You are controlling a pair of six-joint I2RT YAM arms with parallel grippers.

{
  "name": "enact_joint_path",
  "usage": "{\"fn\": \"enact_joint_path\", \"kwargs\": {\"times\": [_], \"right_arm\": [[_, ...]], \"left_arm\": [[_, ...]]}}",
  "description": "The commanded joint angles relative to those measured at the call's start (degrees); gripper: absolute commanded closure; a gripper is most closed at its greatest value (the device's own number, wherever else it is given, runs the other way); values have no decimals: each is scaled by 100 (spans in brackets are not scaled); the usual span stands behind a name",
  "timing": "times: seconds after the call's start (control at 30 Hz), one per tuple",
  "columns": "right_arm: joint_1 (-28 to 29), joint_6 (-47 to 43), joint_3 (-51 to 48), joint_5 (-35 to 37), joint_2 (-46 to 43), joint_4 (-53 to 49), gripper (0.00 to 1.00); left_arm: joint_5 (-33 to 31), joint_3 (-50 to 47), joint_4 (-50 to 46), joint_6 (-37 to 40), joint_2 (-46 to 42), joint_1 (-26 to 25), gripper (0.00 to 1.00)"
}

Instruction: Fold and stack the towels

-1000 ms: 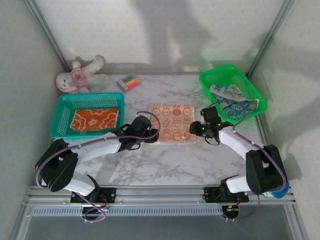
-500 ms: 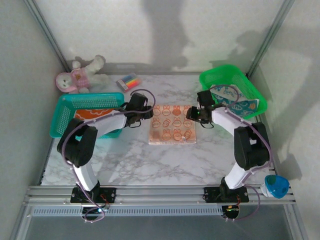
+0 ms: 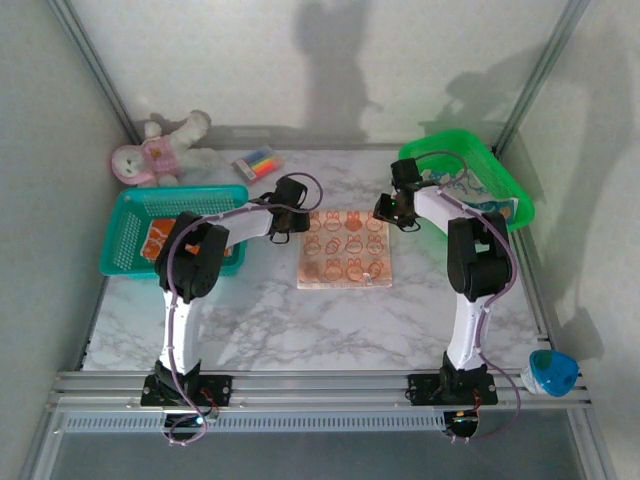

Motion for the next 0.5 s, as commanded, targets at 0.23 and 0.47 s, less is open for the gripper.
{"fn": "enact_joint_path", "kwargs": {"times": [0.23, 0.47], "right_arm": [[-239, 170, 556, 399, 579, -593, 63], [-243, 186, 658, 330, 574, -552, 65]], "left_arm": [[-442, 507, -686, -30, 454, 253, 56], [-217, 824, -797, -46, 364, 264, 55]]}}
